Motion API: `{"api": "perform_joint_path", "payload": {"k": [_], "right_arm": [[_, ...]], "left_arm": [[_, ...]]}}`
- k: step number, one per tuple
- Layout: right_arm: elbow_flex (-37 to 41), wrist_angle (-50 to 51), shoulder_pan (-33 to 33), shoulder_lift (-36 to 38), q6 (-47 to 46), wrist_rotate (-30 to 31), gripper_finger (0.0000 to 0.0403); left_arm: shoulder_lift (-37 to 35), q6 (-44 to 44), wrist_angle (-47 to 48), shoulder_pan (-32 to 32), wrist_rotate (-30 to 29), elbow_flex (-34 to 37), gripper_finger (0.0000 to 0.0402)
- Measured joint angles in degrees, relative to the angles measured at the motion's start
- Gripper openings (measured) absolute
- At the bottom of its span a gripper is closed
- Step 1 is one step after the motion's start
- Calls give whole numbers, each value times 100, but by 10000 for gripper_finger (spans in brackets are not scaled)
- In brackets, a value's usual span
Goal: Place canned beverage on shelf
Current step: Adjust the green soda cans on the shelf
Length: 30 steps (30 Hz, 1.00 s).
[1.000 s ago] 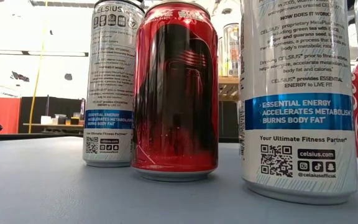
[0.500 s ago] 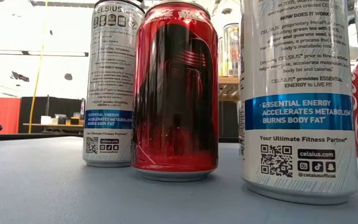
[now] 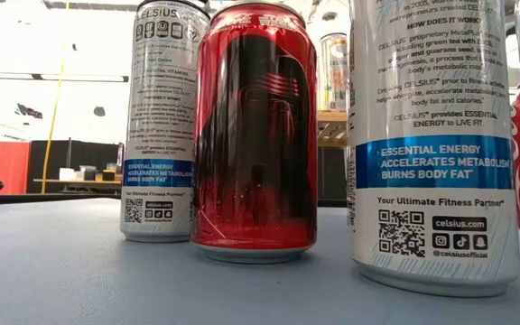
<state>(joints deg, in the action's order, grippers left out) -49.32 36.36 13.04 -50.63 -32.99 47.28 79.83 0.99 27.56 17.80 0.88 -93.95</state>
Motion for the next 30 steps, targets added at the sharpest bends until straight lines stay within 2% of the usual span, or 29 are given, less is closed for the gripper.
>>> {"api": "perform_joint_path", "payload": {"k": [4,7,10,14,17,21,30], "right_arm": [[0,5,85,222,20,145,0],[-2,111,-34,486,3,-279,0],[-6,502,-425,710,-300,-609,0],[-4,1258,-1123,805,-1164,-645,0],[-4,1399,-1589,667,-1265,-685,0],[-4,1026,-1871,282,-1030,-651,0],[-7,301,-1529,-311,-505,-624,0]], "left_arm": [[0,-104,2,0,5,-1,327],[0,-131,10,0,40,0,327],[0,-218,3,1,163,0,327],[0,-221,-1,0,226,0,327],[0,-144,-2,0,202,0,327],[0,-67,-4,0,120,0,327],[0,-70,1,0,116,0,327]]}}
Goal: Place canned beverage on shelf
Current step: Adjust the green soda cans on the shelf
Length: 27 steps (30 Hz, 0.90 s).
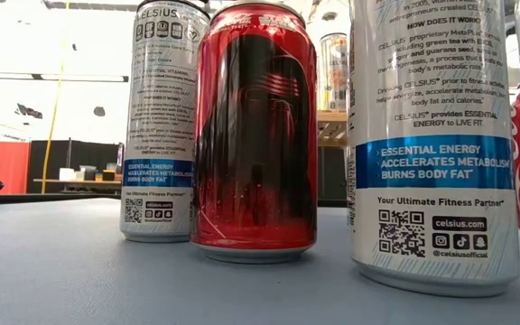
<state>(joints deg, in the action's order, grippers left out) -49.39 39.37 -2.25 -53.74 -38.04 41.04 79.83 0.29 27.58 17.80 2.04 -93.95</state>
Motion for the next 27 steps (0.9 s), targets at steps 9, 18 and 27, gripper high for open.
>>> {"api": "perform_joint_path", "payload": {"k": [9,18,27], "right_arm": [[0,18,553,-179,77,2,0],[-13,34,548,35,151,-238,0],[-468,708,430,686,-359,1460,0]], "left_arm": [[0,-101,75,0,26,0,327],[0,-119,149,0,28,0,327],[0,-95,148,0,-110,0,327]]}}
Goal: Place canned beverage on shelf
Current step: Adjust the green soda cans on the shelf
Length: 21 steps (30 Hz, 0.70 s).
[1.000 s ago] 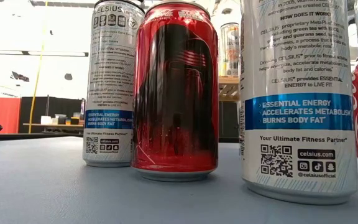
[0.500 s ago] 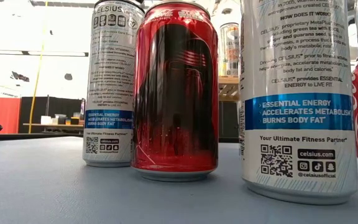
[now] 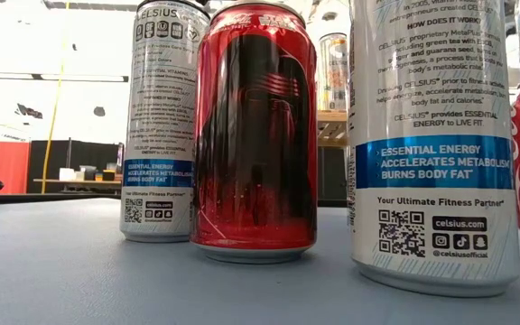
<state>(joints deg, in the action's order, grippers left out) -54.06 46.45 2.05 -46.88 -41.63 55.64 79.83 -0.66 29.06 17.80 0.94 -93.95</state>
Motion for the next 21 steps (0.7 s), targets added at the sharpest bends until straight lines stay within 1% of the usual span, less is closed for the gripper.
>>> {"api": "perform_joint_path", "payload": {"k": [2,3,5,7,11,14,18,21], "right_arm": [[0,239,282,13,-131,435,0],[0,288,444,15,-164,545,0],[21,198,801,0,-29,590,0],[132,-66,1109,-11,250,481,0],[380,-863,1591,-38,859,-86,0],[469,-1373,1995,-37,1142,-487,0],[472,-1642,2485,-16,1444,-1125,0],[474,-1663,2817,-43,1515,-1765,0]], "left_arm": [[0,-14,0,0,-19,0,327],[0,-42,-1,0,-21,0,327],[0,-55,-2,2,-25,0,327],[0,-55,-2,0,-27,-1,327],[0,-60,-4,0,-40,0,327],[0,-64,-7,0,-163,-1,327],[0,-66,-9,2,-178,0,327],[0,-68,-9,0,-178,0,327]]}}
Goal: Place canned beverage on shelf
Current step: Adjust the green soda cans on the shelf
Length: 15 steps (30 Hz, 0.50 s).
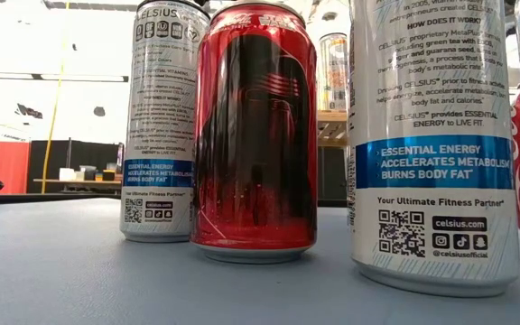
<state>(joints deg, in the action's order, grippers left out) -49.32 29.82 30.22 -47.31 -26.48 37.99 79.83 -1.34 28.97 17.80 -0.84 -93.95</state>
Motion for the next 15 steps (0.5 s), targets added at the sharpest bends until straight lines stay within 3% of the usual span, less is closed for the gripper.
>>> {"api": "perform_joint_path", "payload": {"k": [9,15], "right_arm": [[0,-355,477,-83,299,-1191,0],[0,-456,598,-302,424,-1586,0]], "left_arm": [[0,-27,-3,0,0,-1,327],[0,-27,-11,0,-2,0,327]]}}
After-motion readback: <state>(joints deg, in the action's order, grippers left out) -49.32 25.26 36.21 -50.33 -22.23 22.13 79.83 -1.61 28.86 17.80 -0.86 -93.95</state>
